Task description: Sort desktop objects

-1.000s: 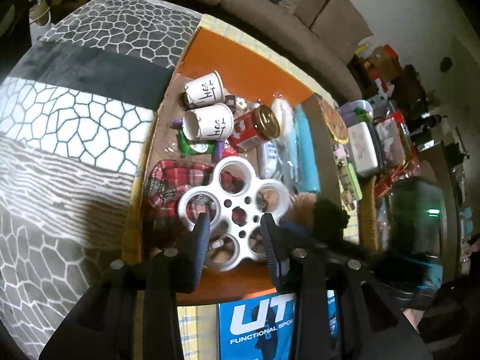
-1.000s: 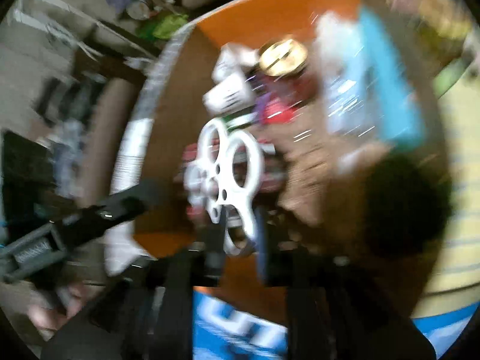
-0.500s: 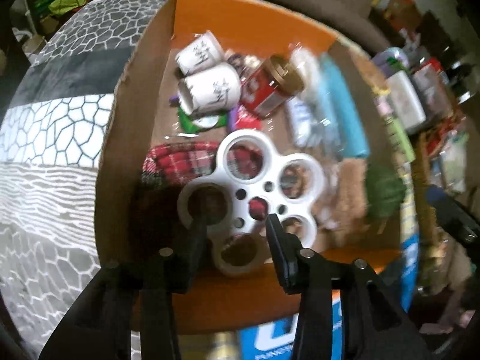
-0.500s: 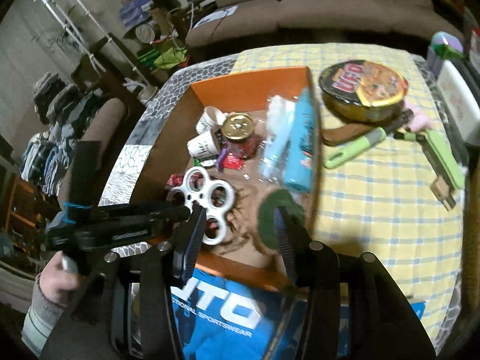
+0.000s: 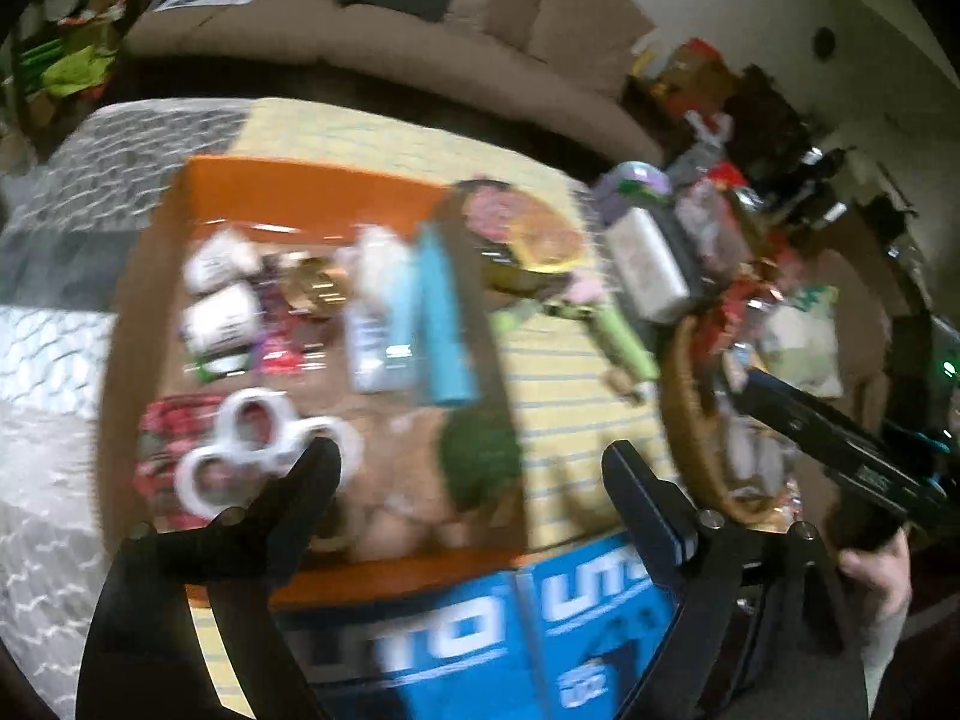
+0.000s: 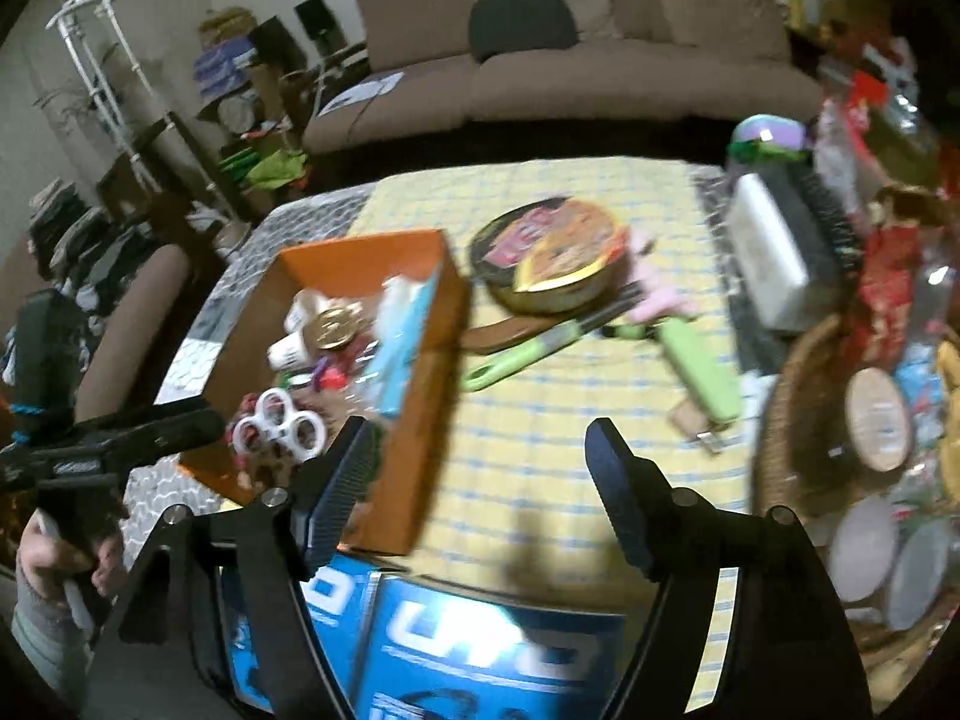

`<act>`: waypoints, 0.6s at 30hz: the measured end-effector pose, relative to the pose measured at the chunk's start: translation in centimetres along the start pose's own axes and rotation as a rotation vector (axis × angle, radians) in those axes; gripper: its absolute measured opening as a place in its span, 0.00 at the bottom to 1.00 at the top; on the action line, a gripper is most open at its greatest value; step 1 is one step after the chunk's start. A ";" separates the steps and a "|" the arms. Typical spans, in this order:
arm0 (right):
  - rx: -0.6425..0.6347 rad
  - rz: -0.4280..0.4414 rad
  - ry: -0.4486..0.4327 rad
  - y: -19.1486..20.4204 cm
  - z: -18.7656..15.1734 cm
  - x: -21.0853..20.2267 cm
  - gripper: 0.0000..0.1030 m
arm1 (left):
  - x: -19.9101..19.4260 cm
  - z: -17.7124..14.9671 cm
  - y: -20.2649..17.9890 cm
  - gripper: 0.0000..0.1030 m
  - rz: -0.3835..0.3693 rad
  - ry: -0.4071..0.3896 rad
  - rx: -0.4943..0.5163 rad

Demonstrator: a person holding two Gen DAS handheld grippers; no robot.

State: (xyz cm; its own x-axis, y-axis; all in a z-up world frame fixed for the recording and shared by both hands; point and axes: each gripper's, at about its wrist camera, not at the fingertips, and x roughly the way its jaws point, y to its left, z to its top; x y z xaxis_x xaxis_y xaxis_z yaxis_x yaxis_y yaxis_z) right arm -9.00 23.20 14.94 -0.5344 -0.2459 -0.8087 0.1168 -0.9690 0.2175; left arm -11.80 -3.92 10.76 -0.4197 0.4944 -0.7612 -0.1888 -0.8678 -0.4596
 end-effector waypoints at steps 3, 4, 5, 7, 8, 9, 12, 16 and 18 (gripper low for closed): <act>0.044 0.011 -0.005 -2.4 0.4 -0.4 0.69 | 1.5 0.9 -2.2 0.88 -0.024 0.014 0.001; 0.058 0.018 -0.005 -3.1 0.4 -0.3 0.69 | 1.9 1.2 -2.7 0.88 -0.020 0.017 0.004; 0.070 0.026 -0.007 -3.7 0.4 -0.2 0.69 | 2.6 1.7 -3.3 0.88 -0.007 0.021 0.009; 0.095 0.040 -0.014 -4.9 0.3 0.1 0.69 | 3.7 2.4 -3.9 0.88 -0.002 0.031 0.008; 0.108 0.053 -0.015 -5.6 0.3 0.3 0.69 | 4.1 2.7 -4.1 0.88 -0.005 0.035 0.007; 0.124 0.067 -0.013 -6.3 0.3 0.8 0.69 | 4.6 3.2 -4.5 0.88 -0.004 0.038 0.009; 0.166 0.092 -0.012 -8.1 0.5 2.2 0.69 | 6.4 4.6 -5.4 0.88 0.003 0.050 0.007; 0.240 0.139 -0.014 -10.3 1.9 4.6 0.69 | 9.4 7.8 -5.5 0.88 -0.003 0.069 -0.061; 0.274 0.166 -0.014 -11.2 2.8 6.0 0.69 | 10.6 10.2 -5.6 0.88 0.021 0.064 -0.057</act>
State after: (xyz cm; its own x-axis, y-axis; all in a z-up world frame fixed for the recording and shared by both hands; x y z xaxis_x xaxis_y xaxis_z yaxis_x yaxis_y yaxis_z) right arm -15.85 32.65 9.20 -0.5384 -0.3978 -0.7429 -0.0253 -0.8735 0.4861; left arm -24.29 5.68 9.92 -0.3650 0.4796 -0.7980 -0.1291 -0.8749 -0.4668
